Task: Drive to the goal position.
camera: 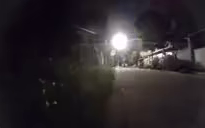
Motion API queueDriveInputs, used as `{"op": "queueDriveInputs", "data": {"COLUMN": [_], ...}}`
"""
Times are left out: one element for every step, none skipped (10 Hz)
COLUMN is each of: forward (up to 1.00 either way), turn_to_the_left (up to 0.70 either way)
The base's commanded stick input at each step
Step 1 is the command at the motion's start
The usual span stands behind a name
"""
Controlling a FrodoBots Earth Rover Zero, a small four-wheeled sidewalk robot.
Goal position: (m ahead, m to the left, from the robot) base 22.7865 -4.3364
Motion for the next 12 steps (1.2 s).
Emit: {"op": "queueDriveInputs", "data": {"forward": [0.00, 0.00, 0.00, 0.00, 0.00, 0.00, 0.00, 0.00, 0.00, 0.00, 0.00, 0.00], "turn_to_the_left": [-0.70, -0.70, -0.70, -0.70, -0.70, -0.70, -0.70, -0.70, -0.70, -0.70, -0.70, -0.70]}}
